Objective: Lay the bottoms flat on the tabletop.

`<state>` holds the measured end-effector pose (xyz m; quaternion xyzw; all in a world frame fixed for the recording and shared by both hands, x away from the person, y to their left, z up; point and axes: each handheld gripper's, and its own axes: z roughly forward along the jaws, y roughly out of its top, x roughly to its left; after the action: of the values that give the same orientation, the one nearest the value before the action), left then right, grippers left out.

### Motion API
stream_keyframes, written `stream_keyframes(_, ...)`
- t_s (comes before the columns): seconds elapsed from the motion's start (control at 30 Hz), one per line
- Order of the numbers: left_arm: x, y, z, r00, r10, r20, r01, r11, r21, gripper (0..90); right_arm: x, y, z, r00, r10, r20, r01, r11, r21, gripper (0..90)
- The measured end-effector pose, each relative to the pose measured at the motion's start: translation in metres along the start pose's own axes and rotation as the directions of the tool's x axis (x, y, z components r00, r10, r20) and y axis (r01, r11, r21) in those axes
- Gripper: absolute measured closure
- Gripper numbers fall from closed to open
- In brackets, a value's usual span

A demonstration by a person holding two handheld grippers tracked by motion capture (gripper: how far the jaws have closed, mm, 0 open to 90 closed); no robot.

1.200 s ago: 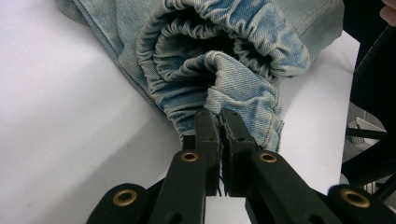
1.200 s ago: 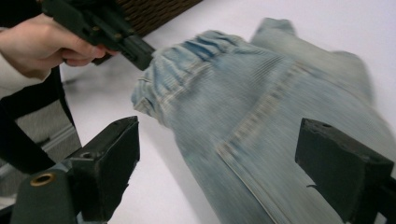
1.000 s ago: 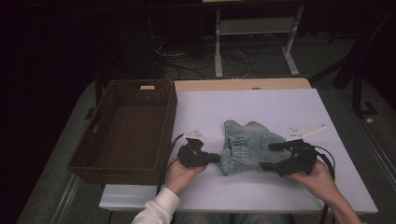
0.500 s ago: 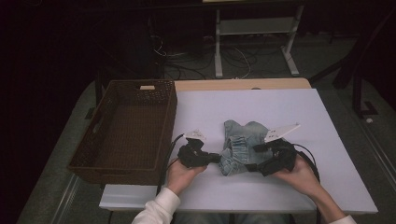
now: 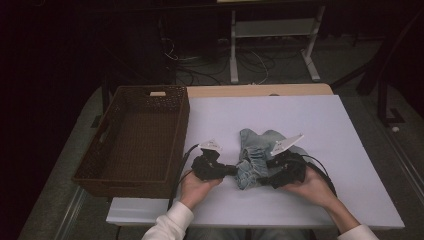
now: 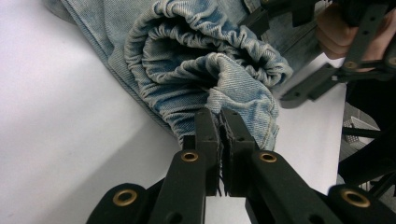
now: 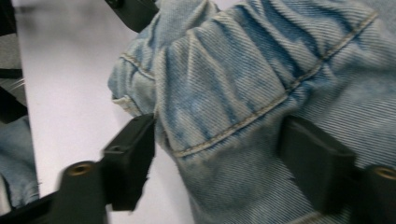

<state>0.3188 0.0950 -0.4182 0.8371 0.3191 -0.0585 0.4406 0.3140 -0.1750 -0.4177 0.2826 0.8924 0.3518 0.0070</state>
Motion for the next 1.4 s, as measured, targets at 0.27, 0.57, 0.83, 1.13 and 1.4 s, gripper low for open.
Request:
stream_keyframes(0.27,0.001,0.004,-0.003,1.0,-0.003,-0.009,0.003,0.9997,-0.024,86.4,-0.01,0.0,-0.018,0.9983,0.033,-0.049,-0.036,0.9974,-0.063,68.2)
stream_keyframes(0.57,-0.005,0.016,-0.015,0.9988,0.033,-0.035,-0.034,0.9985,-0.042,86.5,-0.032,0.01,-0.069,0.9955,0.094,-0.011,-0.094,0.9825,-0.161,76.5)
stream_keyframes(0.83,-0.005,0.035,-0.03,0.9983,0.024,-0.053,-0.029,0.9936,-0.109,86.6,-0.076,0.0,-0.103,0.979,0.201,-0.038,-0.203,0.9413,-0.269,77.2)
stream_keyframes(1.13,-0.001,0.095,-0.028,0.9949,0.033,-0.095,-0.047,0.9879,-0.148,87.3,-0.115,-0.014,-0.119,0.9535,0.29,-0.084,-0.3,0.884,-0.359,77.3)
stream_keyframes(1.4,0.028,0.135,0.004,0.9951,-0.013,-0.098,0.004,0.9959,-0.091,87.3,-0.152,-0.027,-0.11,0.9159,0.396,-0.067,-0.39,0.8382,-0.381,77.4)
